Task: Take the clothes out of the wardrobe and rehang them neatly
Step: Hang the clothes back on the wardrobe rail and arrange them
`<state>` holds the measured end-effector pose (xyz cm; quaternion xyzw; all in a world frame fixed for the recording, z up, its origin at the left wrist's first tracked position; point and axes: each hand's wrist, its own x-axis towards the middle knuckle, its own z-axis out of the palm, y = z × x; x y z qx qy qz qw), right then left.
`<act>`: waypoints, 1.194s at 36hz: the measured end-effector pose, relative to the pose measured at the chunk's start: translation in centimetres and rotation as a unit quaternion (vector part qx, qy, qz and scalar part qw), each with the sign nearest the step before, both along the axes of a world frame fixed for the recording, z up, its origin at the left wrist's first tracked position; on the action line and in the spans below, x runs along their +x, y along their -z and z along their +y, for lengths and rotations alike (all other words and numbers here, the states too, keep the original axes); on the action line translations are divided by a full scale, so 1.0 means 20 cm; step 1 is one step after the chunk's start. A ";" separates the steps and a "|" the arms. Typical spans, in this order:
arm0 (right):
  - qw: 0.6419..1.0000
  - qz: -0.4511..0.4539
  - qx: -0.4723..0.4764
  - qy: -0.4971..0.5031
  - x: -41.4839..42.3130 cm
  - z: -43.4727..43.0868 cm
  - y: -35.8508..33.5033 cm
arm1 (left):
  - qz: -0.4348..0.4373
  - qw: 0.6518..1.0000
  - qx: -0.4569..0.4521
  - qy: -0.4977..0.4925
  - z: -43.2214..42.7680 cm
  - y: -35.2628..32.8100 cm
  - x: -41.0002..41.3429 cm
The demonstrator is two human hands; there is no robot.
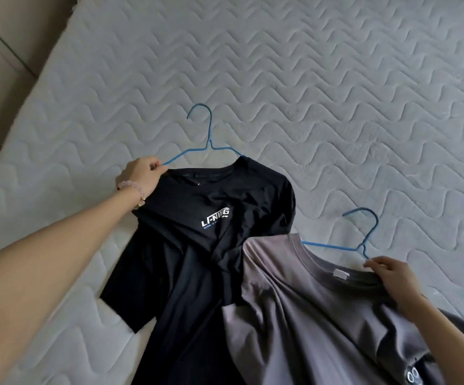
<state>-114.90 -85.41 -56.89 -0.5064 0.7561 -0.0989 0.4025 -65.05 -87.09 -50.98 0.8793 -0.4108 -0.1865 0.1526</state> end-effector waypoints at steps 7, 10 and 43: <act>0.998 -0.048 -0.034 -0.015 0.02 0.17 -0.52 | 0.040 0.995 -0.057 -0.075 0.41 -0.49 0.11; 0.996 -0.068 -0.051 -0.039 0.06 0.22 -0.79 | 0.069 0.991 -0.081 -0.084 0.60 -0.71 0.09; 0.774 -0.395 -0.122 -0.480 1.79 1.54 -2.51 | 0.133 0.738 -0.488 -0.446 3.60 -2.36 -0.43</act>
